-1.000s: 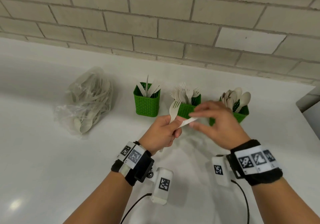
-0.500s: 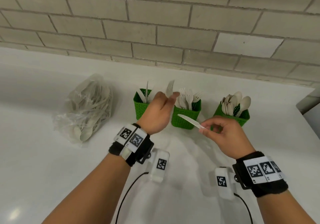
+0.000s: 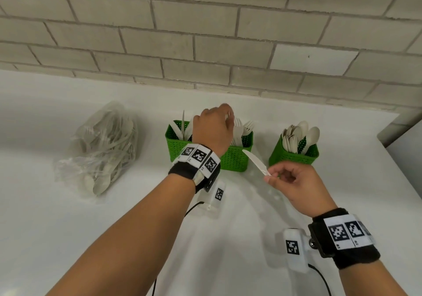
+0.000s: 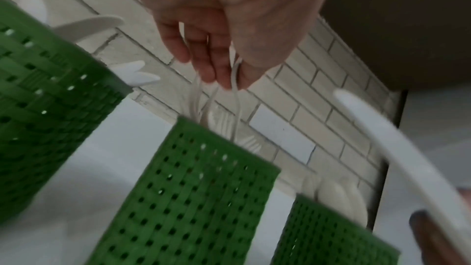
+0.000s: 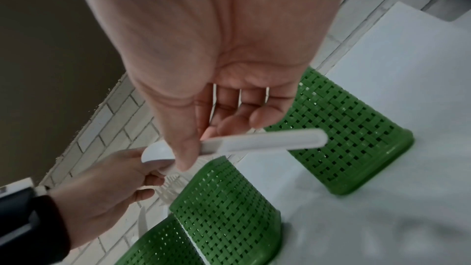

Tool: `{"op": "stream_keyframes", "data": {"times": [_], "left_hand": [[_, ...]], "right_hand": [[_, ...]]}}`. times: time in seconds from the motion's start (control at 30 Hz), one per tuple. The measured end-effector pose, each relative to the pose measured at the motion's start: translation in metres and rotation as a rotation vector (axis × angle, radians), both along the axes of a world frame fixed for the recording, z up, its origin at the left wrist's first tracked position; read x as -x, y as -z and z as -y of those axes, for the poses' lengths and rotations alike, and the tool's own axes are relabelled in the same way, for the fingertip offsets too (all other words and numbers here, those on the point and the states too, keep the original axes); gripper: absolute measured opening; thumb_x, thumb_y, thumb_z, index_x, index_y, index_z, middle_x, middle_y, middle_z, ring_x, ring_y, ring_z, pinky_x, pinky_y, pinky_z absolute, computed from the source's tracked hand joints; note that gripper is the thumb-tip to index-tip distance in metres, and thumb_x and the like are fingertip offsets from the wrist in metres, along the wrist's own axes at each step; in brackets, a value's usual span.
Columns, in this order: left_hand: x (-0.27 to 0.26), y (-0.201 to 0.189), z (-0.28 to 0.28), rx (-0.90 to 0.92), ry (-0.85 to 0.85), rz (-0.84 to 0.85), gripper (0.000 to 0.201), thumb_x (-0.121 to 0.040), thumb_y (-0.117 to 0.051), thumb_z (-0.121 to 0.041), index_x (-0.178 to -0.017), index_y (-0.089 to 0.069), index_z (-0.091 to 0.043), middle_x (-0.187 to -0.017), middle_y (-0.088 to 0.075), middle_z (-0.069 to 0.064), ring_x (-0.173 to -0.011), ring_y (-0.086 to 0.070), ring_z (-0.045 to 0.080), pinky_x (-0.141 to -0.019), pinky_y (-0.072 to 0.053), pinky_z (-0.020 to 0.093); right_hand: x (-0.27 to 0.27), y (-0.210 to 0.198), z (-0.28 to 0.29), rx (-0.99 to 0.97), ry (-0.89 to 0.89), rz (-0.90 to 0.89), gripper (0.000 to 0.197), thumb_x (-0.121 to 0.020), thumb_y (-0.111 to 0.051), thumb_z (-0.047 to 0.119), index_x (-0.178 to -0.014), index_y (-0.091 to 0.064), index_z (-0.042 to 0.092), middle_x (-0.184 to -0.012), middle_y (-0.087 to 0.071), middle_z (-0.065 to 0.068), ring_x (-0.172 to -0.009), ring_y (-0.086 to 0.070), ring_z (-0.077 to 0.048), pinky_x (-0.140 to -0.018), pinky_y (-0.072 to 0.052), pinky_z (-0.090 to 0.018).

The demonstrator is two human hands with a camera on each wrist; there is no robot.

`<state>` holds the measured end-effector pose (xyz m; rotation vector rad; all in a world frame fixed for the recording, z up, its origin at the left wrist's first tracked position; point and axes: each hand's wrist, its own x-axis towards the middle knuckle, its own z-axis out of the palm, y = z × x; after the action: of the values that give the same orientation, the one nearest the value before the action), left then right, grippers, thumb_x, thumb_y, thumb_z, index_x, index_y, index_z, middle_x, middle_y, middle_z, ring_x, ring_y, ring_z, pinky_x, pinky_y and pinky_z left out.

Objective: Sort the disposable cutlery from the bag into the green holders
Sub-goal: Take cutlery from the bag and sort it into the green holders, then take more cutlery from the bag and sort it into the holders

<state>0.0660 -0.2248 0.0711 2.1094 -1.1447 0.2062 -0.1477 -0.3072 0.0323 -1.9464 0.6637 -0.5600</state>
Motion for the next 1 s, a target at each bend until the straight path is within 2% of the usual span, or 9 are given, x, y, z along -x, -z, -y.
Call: {"op": "stream_keyframes", "data": {"times": [0.07, 0.17, 0.27, 0.37, 0.47, 0.63, 0.7, 0.83, 1.0], "left_hand": [[0.001, 0.012, 0.004, -0.106, -0.088, 0.143, 0.016, -0.091, -0.059, -0.023, -0.093, -0.071, -0.012, -0.091, -0.060, 0.011, -0.089, -0.055, 0.033, -0.075, -0.041, 0.039], [0.004, 0.020, 0.008, -0.191, -0.179, 0.232, 0.016, -0.068, -0.080, -0.019, -0.081, -0.074, -0.014, -0.092, -0.056, 0.010, -0.086, -0.054, 0.032, -0.071, -0.038, 0.037], [0.006, 0.019, 0.005, -0.113, -0.167, 0.185, 0.036, -0.068, -0.080, -0.020, -0.103, -0.071, -0.018, -0.108, -0.054, 0.009, -0.098, -0.050, 0.030, -0.080, -0.035, 0.037], [0.012, 0.002, -0.012, 0.105, 0.003, -0.135, 0.022, -0.091, -0.063, -0.028, -0.112, -0.066, -0.021, -0.115, -0.053, 0.001, -0.102, -0.049, 0.017, -0.086, -0.035, 0.030], [0.017, -0.009, -0.037, 0.162, 0.314, -0.596, 0.015, -0.095, -0.061, -0.022, -0.109, -0.066, -0.021, -0.098, -0.065, -0.004, -0.083, -0.061, 0.008, -0.073, -0.049, 0.025], [0.004, -0.009, -0.072, 0.241, 0.265, -0.435, 0.020, -0.094, -0.062, -0.012, -0.113, -0.069, -0.016, -0.067, -0.065, 0.005, -0.057, -0.061, 0.017, -0.058, -0.052, 0.029], [-0.012, -0.019, -0.085, 0.334, 0.143, -0.326, 0.022, -0.097, -0.057, -0.014, -0.115, -0.068, -0.019, -0.072, -0.068, 0.010, -0.061, -0.063, 0.028, -0.059, -0.053, 0.036], [-0.058, -0.036, -0.105, 0.449, -0.094, -0.031, 0.027, -0.098, -0.050, -0.016, -0.119, -0.067, -0.016, -0.092, -0.070, -0.001, -0.072, -0.064, 0.011, -0.070, -0.053, 0.019], [-0.077, -0.018, -0.098, 0.268, -0.118, 0.170, 0.027, -0.098, -0.051, -0.016, -0.118, -0.069, -0.013, -0.099, -0.073, 0.007, -0.080, -0.064, 0.026, -0.076, -0.052, 0.033]], "right_hand": [[-0.001, 0.001, -0.001, 0.002, -0.004, -0.014, 0.012, -0.079, -0.078, 0.008, -0.080, -0.073, 0.019, -0.063, -0.061, 0.017, -0.056, -0.045, -0.002, -0.056, -0.038, -0.012], [-0.005, 0.002, -0.005, 0.004, -0.013, -0.021, 0.013, -0.079, -0.078, 0.011, -0.080, -0.073, 0.023, -0.066, -0.063, 0.015, -0.059, -0.048, -0.005, -0.058, -0.041, -0.015], [-0.011, 0.001, -0.011, -0.025, -0.024, 0.008, 0.012, -0.081, -0.076, 0.010, -0.082, -0.072, 0.021, -0.069, -0.064, 0.011, -0.062, -0.052, -0.005, -0.061, -0.042, -0.014], [-0.020, -0.001, -0.019, -0.082, -0.013, 0.073, 0.014, -0.082, -0.073, 0.008, -0.084, -0.071, 0.022, -0.073, -0.066, 0.008, -0.065, -0.054, -0.005, -0.065, -0.046, -0.014], [-0.034, -0.004, -0.026, -0.095, 0.012, 0.121, 0.018, -0.084, -0.072, 0.011, -0.086, -0.070, 0.028, -0.077, -0.069, 0.004, -0.068, -0.055, -0.007, -0.067, -0.047, -0.013], [-0.060, -0.007, -0.047, -0.091, -0.075, 0.150, 0.019, -0.087, -0.069, 0.012, -0.100, -0.070, 0.026, -0.081, -0.067, 0.005, -0.070, -0.056, 0.001, -0.070, -0.046, -0.011], [-0.066, -0.005, -0.052, -0.110, -0.074, 0.164, 0.024, -0.087, -0.068, 0.009, -0.107, -0.069, 0.022, -0.086, -0.067, 0.006, -0.073, -0.056, 0.000, -0.070, -0.046, -0.012], [-0.067, -0.001, -0.054, -0.154, -0.088, 0.148, 0.023, -0.087, -0.068, 0.007, -0.102, -0.068, 0.024, -0.086, -0.066, 0.005, -0.075, -0.056, -0.005, -0.072, -0.046, -0.019], [-0.066, -0.001, -0.059, -0.187, -0.100, 0.150, 0.021, -0.087, -0.068, 0.005, -0.099, -0.068, 0.022, -0.087, -0.067, -0.002, -0.075, -0.056, -0.010, -0.072, -0.047, -0.021]]}}
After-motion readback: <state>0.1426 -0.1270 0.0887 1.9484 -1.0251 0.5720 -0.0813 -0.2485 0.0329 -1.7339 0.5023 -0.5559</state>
